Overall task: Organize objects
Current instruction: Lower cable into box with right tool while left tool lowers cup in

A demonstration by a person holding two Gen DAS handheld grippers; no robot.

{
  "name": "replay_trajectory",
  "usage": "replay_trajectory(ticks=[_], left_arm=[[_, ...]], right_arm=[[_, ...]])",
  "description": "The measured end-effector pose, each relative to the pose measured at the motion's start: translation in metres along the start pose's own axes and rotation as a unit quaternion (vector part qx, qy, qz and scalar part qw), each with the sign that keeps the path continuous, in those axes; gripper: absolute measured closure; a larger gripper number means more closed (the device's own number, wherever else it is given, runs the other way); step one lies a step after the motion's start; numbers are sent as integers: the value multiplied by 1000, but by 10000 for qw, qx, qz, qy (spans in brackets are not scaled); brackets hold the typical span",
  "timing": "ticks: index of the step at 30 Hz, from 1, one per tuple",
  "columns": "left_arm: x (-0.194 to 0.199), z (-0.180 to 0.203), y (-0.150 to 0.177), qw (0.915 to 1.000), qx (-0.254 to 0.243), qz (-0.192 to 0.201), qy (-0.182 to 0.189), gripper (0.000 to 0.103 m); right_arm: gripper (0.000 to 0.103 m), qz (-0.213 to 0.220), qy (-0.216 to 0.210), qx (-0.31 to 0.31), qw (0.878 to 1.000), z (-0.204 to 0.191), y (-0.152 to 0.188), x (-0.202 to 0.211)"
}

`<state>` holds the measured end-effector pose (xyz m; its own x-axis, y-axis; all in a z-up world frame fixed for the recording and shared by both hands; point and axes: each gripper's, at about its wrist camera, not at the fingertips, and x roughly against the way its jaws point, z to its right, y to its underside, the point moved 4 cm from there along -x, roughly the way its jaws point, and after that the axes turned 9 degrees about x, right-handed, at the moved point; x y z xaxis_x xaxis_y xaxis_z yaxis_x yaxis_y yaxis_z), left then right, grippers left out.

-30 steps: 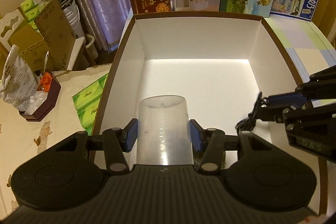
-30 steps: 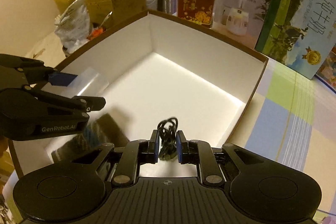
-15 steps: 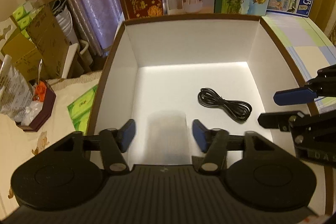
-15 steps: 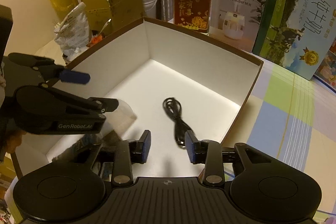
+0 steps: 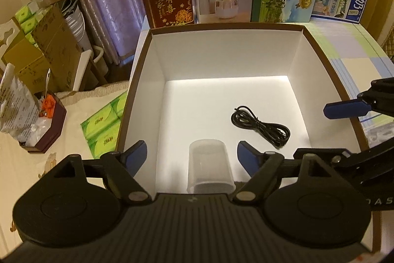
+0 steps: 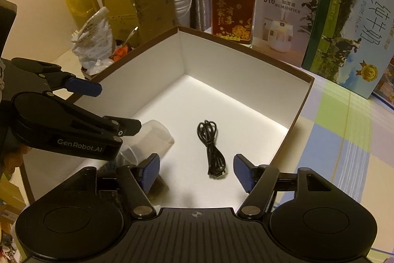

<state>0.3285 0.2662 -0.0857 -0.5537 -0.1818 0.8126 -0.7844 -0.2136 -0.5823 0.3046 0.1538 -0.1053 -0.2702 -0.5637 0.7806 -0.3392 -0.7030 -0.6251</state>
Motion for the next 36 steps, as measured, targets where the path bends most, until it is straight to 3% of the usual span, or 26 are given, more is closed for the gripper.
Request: replay_trajectory(ticks=[9, 19, 36], left_arm=[[22, -2, 4, 9999, 119, -39, 3, 18], [67, 0, 20, 9992, 385, 119, -1, 18], [130, 62, 68, 9979, 507, 190, 362, 15]], right_arm=[[26, 253, -101, -119, 9996, -4, 2, 22], [22, 685, -149, -312, 9971, -9, 16, 76], [18, 885, 82, -807, 9928, 9, 84, 159]])
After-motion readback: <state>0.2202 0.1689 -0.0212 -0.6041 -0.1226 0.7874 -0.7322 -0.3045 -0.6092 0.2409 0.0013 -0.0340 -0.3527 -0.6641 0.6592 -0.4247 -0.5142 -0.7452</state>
